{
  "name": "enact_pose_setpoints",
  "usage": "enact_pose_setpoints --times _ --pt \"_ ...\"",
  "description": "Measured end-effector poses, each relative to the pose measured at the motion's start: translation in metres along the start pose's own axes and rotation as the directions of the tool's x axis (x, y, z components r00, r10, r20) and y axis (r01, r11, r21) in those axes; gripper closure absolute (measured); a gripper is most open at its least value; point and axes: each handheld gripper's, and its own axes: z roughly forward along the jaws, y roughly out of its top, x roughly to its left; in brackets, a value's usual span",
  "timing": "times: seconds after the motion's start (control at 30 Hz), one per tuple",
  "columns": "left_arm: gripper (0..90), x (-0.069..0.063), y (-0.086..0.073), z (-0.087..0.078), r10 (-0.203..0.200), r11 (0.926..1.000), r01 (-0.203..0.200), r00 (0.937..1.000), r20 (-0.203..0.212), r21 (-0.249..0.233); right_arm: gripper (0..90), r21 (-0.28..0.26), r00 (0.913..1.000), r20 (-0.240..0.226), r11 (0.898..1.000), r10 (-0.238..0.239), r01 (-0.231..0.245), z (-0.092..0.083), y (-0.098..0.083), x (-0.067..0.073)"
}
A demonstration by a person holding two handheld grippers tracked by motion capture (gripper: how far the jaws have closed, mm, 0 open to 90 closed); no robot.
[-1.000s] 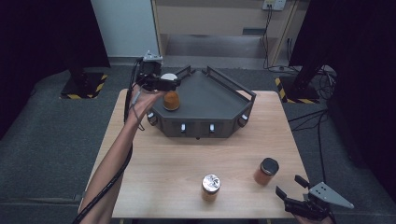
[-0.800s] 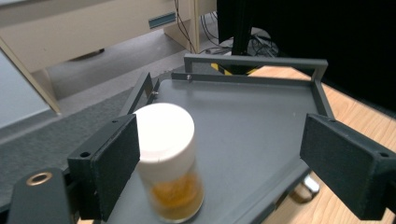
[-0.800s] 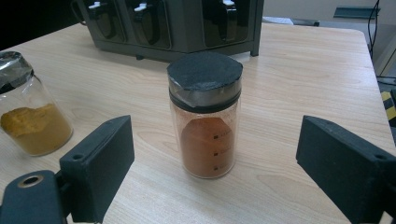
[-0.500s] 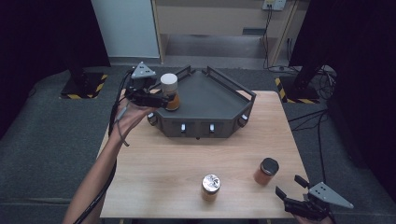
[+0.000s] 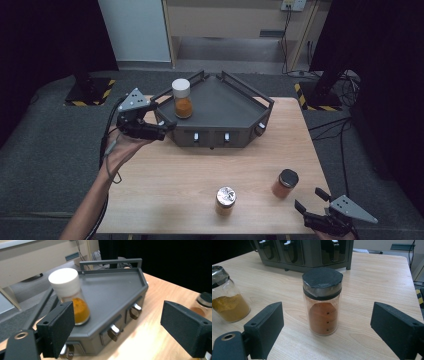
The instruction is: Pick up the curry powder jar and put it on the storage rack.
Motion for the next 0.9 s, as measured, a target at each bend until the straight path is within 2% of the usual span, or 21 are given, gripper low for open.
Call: enact_pose_setpoints --times 0.03,0.1,0.17,0.37,0.67,0.73,0.9 --pt "11.0 0.000 -0.004 -0.002 -0.003 1.0000 0.003 0.9999 0.010 -0.004 11.3 0.002 1.0000 -0.001 1.000 0.001 -0.001 0.000 0.000 0.000" --pt "11.0 -0.005 -0.011 -0.006 0.002 1.0000 -0.002 1.0000 0.000 0.002 11.4 0.002 1.0000 0.000 1.000 0.002 -0.002 0.000 0.000 0.000" --pt "11.0 -0.005 -0.020 -0.010 -0.004 1.0000 0.005 1.0000 0.007 -0.004 11.3 0.001 1.0000 -0.001 1.000 -0.001 0.001 0.000 0.000 0.000" --pt "10.9 -0.012 -0.042 -0.022 -0.008 0.9998 0.008 0.9999 -0.013 -0.019 11.4 0.002 1.0000 0.001 1.000 0.001 -0.001 0.000 0.000 0.000" --pt "10.9 -0.014 -0.089 -0.031 -0.066 0.9970 0.065 0.9978 -0.011 -0.043 11.3 0.002 1.0000 0.003 1.000 -0.002 0.002 0.000 0.001 0.001" --pt "10.9 -0.013 -0.100 -0.033 -0.088 0.9947 0.088 0.9961 0.003 -0.053 11.4 0.003 1.0000 0.003 1.000 -0.003 0.003 0.000 0.001 0.001" --pt "10.9 -0.017 -0.122 -0.035 -0.105 0.9929 0.105 0.9945 -0.003 -0.057 11.4 0.005 1.0000 0.003 1.000 -0.004 0.004 0.000 0.001 0.001"
